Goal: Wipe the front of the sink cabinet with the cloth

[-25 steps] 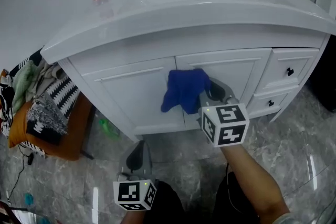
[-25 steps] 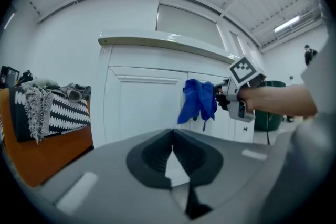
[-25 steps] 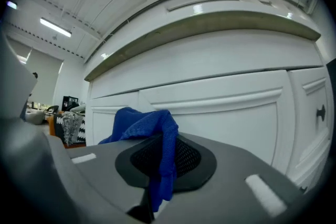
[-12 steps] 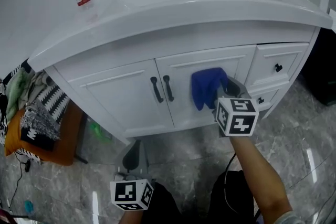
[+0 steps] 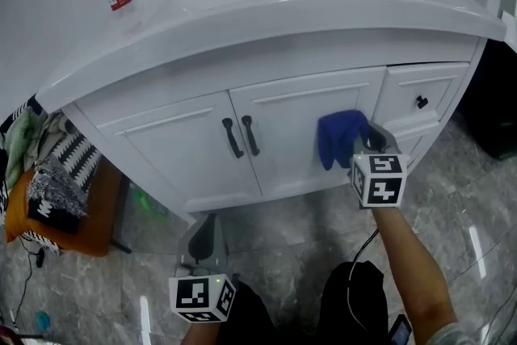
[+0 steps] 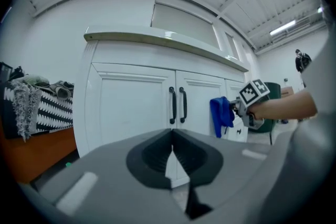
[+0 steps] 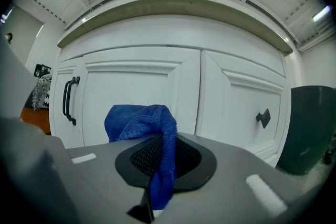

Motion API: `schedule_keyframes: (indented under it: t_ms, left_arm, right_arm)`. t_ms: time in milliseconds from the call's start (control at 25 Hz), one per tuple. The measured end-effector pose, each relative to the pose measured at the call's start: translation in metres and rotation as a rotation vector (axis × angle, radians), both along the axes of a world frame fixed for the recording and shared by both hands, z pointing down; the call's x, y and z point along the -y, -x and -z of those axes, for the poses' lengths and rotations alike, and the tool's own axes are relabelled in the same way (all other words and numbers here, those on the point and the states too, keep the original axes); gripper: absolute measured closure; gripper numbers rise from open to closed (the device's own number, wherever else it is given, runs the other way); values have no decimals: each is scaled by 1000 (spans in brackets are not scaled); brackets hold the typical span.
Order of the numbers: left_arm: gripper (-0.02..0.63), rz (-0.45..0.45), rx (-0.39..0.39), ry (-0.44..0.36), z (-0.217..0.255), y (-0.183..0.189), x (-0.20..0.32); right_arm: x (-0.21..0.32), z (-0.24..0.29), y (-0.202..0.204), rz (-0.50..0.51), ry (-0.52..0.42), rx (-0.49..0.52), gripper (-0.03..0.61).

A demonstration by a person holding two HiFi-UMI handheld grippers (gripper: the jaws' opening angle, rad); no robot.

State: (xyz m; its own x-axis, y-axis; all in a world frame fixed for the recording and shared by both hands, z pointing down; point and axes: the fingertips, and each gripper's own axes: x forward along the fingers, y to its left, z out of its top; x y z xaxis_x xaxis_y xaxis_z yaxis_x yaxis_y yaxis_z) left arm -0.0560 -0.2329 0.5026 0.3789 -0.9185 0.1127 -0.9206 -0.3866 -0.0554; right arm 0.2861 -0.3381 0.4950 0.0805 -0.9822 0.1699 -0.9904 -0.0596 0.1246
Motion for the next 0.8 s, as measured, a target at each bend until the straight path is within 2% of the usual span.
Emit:
schedule_keyframes:
  t_ms: [160,360,480,600,800]
  left_arm:
    - [603,-1,7,8,-3,2,-3]
    - [603,6,12,8,-5,10,-4]
    - [603,16,9,20,-10,17,-5]
    - [603,20,8,27,-14,24,-5]
    - [603,49,-4,36,-20,42,-6]
  right_arm:
    - [0,-32,1,-18,68,34,543]
    - [3,-48,8,-42,72,64,545]
    - [8,-56,31,-13,98,80,546]
    - [10,-58,52,3,83,96,548]
    - [19,-60,112,105,84,71,548]
